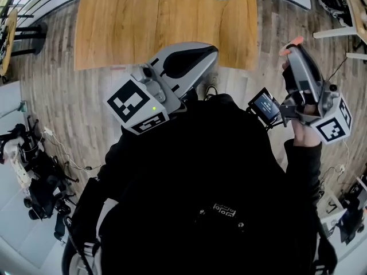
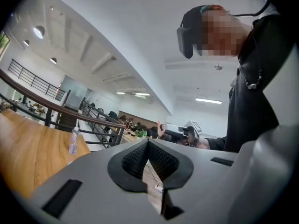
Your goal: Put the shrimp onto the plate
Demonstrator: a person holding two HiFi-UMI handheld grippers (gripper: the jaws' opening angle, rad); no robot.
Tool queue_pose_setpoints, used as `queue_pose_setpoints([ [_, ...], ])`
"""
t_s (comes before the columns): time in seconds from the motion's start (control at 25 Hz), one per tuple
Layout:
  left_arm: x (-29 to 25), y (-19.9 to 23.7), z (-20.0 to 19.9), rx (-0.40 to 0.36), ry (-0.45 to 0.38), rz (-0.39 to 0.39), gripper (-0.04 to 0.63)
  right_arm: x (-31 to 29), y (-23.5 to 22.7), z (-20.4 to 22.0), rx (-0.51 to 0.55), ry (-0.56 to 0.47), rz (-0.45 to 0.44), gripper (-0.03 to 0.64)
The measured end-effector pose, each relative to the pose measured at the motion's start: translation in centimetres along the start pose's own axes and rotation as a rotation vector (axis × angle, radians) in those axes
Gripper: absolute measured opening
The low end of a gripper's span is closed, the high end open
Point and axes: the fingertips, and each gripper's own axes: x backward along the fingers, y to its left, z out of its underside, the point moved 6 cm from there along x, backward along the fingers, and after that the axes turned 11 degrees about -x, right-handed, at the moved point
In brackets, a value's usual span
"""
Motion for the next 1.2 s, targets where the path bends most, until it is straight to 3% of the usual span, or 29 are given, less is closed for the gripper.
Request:
queue_pose_setpoints([
  [0.28,-2.2,7.6,-0.3,0.0,-0.005,0.1,0.005,-4.5,-3.1,-2.1,0.021,-0.067,0.086,0.069],
  [0.76,-0.7,10.9,-2.0,0.006,0.007,0.204,0.005,-8.9,-0.7,-3.2,0.065,-0.076,0.123,0.069],
  [1.2,5.4,19.0,0.7,0.068,0.024,0.186,0.005,-18.9,-0.7,-0.4,0.063,-0.003,0.159,0.069],
])
